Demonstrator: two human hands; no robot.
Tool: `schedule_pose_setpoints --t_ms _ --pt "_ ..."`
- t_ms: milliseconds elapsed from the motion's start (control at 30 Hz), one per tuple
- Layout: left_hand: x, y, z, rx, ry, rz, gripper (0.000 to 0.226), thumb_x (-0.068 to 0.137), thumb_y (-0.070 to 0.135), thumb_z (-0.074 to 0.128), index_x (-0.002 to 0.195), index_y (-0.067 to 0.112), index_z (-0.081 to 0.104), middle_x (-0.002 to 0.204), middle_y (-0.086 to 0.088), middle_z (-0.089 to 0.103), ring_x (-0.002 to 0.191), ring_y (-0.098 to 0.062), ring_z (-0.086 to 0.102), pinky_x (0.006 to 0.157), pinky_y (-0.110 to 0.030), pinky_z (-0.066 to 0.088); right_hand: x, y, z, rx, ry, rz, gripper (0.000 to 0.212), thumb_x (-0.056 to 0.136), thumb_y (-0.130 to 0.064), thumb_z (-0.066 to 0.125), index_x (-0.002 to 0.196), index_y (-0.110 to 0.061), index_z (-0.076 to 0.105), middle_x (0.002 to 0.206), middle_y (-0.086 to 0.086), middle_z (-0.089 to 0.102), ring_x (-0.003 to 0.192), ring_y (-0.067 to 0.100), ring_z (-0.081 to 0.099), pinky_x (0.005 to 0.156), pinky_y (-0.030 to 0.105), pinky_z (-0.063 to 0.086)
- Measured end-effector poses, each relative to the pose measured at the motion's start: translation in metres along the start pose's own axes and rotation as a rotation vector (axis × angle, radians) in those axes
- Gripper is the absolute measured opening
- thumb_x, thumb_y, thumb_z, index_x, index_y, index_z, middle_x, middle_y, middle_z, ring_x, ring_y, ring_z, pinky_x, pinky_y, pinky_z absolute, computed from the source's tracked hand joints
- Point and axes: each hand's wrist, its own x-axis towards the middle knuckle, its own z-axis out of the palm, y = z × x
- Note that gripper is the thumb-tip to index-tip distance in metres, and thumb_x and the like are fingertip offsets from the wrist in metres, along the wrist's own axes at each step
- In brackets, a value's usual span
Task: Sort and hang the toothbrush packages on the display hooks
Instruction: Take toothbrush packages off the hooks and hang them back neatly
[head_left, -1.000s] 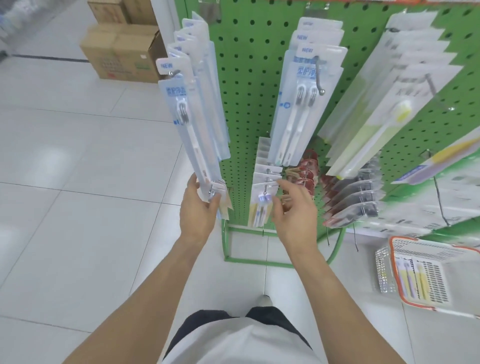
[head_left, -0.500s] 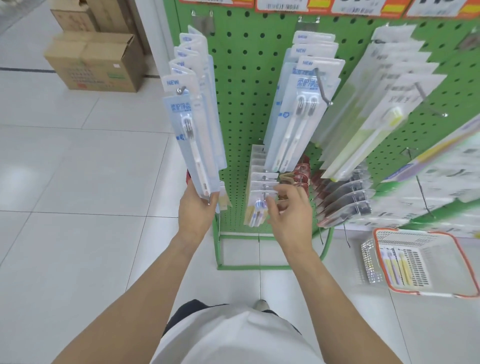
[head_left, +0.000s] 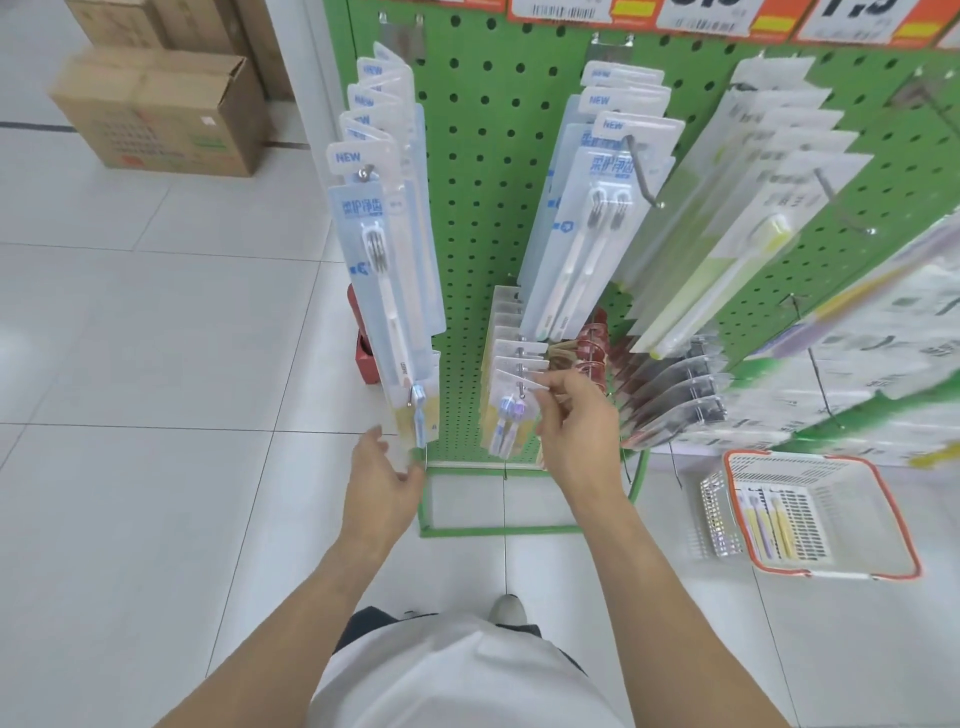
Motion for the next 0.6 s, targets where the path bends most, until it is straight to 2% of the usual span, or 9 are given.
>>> schedule_pose_setpoints --t_ms 100,200,300,367,433,500,600 --pt "-0.018 -0.007 0.01 0.118 -0.138 0.05 0.033 0.096 0.019 0.06 0.129 0.014 0.056 0.126 0.002 0.061 0.079 -0.007 0.065 0.07 -0.021 0.045 -0.004 -0.001 -0.002 0.007 0.014 -0.025 0.012 0.098 -0.013 0.062 0.105 -0.019 0.07 0.098 -0.009 0.069 0.072 0.016 0.065 0.074 0.041 0.057" --pt "-0.026 0.007 0.018 0.071 -0.202 0.144 0.023 0.097 0.016 0.058 0.12 0.017 0.06 0.114 0.003 0.067 0.083 -0.008 0.064 0.065 -0.013 0.046 -0.005 -0.001 -0.003 0.019 0.01 -0.038 0.011 0.098 -0.015 0.063 0.105 -0.02 0.07 0.095 -0.012 0.069 0.069 0.017 0.065 0.07 0.041 0.057" --pt "-0.025 0.029 0.027 0.03 -0.201 0.261 0.036 0.099 0.013 0.055 0.135 0.014 0.05 0.126 0.0 0.06 0.098 -0.012 0.061 0.087 -0.023 0.05 -0.004 -0.003 -0.004 0.023 -0.011 -0.009 0.01 0.098 -0.018 0.063 0.104 -0.023 0.07 0.088 -0.009 0.071 0.068 0.016 0.068 0.069 0.039 0.057" --pt "-0.024 0.04 0.035 0.026 -0.202 0.335 0.048 0.101 0.012 0.052 0.147 0.013 0.038 0.141 0.001 0.049 0.118 -0.013 0.054 0.102 -0.03 0.045 -0.001 -0.005 -0.006 0.016 -0.025 -0.002 0.01 0.098 -0.018 0.062 0.103 -0.021 0.07 0.079 -0.007 0.071 0.064 0.014 0.069 0.067 0.034 0.056" --pt "-0.02 0.048 0.04 0.001 -0.165 0.376 0.053 0.103 0.013 0.049 0.152 0.014 0.03 0.149 0.003 0.042 0.131 -0.011 0.046 0.11 -0.03 0.04 0.0 -0.007 -0.009 0.031 -0.039 0.0 0.01 0.098 -0.017 0.062 0.102 -0.021 0.071 0.071 -0.009 0.068 0.061 0.012 0.067 0.061 0.029 0.053" --pt "-0.019 0.059 0.044 -0.067 -0.125 0.394 0.047 0.104 0.017 0.048 0.149 0.016 0.036 0.141 0.009 0.051 0.126 -0.002 0.049 0.106 -0.02 0.04 0.0 -0.008 -0.012 0.048 -0.048 -0.01 0.011 0.098 -0.016 0.062 0.102 -0.021 0.071 0.071 -0.012 0.067 0.065 0.011 0.068 0.062 0.025 0.051" --pt "-0.016 0.074 0.045 -0.173 -0.036 0.367 0.016 0.104 0.021 0.05 0.119 0.021 0.058 0.103 0.012 0.067 0.091 0.009 0.059 0.079 -0.009 0.044 -0.001 -0.007 -0.014 0.085 -0.059 0.001 0.012 0.098 -0.016 0.063 0.103 -0.02 0.072 0.074 -0.01 0.069 0.066 0.012 0.068 0.065 0.026 0.053"
